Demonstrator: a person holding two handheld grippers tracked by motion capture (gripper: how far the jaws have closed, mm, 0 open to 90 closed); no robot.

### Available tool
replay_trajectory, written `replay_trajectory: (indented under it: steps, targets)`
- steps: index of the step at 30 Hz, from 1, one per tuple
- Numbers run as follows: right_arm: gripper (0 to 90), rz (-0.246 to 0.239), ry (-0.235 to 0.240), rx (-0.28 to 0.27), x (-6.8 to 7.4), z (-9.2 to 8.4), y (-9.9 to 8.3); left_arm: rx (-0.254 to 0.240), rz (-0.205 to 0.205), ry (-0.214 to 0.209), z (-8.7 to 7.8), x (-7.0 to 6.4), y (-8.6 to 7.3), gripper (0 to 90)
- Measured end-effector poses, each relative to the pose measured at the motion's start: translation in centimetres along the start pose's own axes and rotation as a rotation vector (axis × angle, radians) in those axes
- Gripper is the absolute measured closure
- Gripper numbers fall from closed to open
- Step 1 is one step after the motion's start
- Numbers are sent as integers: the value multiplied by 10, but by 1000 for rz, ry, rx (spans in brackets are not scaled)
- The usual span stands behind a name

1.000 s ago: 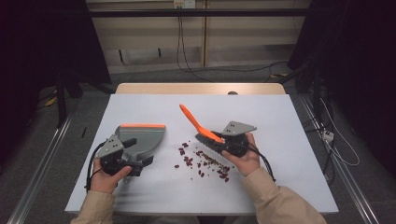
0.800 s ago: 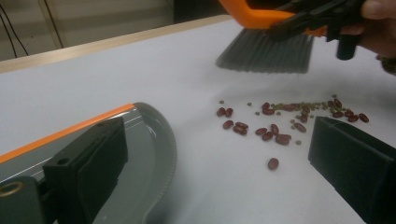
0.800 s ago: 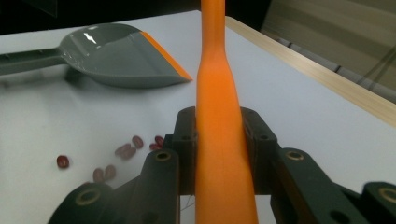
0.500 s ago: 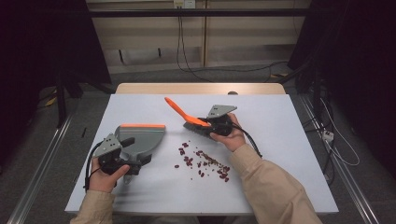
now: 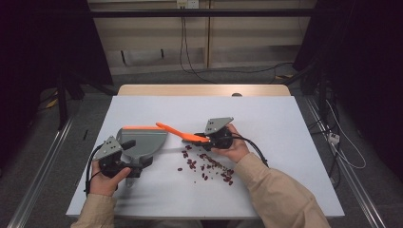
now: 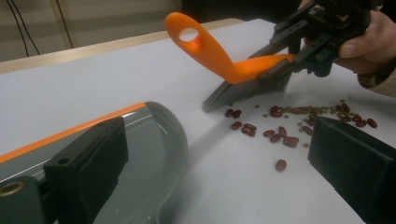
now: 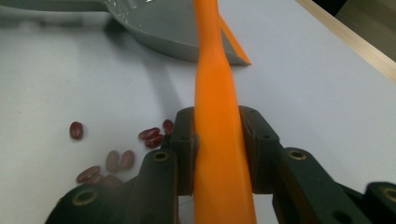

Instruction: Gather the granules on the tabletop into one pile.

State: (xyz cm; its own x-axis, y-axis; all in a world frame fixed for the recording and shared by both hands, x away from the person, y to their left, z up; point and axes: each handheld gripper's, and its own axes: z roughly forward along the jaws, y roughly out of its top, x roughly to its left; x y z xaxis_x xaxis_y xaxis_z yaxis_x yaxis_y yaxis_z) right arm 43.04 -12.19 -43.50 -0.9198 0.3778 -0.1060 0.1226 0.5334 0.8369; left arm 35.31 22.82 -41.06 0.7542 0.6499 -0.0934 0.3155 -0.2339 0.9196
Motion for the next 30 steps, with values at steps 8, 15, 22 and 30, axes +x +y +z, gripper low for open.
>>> replay_trajectory:
  steps: [8, 15, 22, 30]
  targets:
    - [692, 5, 38, 1, 17, -13, -4, -1, -8, 5, 0, 1, 0, 47]
    - [692, 0, 29, 9, 33, -24, -7, 0, -7, 10, 0, 0, 0, 47]
    - [694, -4, 45, 12, 39, -29, -8, 2, -10, 16, -1, 2, -1, 47]
    - [703, 0, -10, -10, 41, -36, -8, 0, -6, 11, 0, 1, 0, 47]
